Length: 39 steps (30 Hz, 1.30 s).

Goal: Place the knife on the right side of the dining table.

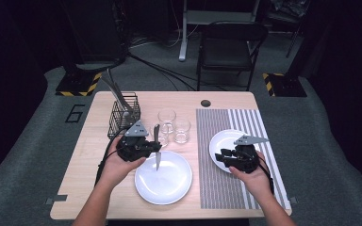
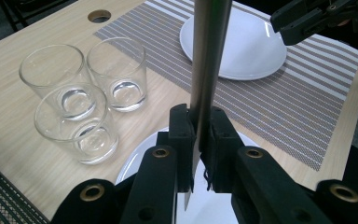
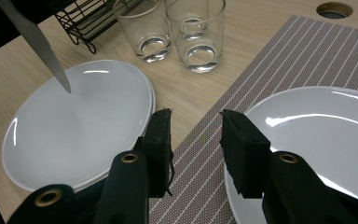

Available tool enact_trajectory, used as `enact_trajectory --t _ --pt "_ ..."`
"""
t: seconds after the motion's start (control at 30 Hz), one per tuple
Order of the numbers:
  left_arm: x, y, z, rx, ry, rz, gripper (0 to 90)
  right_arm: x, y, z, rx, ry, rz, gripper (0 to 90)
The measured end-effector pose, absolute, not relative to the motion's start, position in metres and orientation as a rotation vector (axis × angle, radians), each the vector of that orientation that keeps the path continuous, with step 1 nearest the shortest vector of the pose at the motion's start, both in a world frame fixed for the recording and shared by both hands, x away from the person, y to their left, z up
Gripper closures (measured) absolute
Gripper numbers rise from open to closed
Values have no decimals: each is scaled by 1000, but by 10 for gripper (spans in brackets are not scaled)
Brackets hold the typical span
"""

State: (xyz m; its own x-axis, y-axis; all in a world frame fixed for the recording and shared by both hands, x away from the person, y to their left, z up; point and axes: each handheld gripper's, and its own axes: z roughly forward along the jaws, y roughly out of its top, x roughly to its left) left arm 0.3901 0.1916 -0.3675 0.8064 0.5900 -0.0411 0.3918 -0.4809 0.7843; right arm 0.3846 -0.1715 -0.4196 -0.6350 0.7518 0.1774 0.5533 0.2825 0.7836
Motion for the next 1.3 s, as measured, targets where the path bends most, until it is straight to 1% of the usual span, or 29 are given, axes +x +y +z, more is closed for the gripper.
enact_trajectory --t 0.43,0.87,1.3 --pt "388 181 -371 2154 697 286 824 386 -149 -403 1112 2388 1331 644" --pt "385 170 -374 2183 656 262 825 384 -141 -381 1009 2438 1413 663" --pt "383 161 -377 2212 628 266 825 381 -126 -365 943 2482 1456 673"
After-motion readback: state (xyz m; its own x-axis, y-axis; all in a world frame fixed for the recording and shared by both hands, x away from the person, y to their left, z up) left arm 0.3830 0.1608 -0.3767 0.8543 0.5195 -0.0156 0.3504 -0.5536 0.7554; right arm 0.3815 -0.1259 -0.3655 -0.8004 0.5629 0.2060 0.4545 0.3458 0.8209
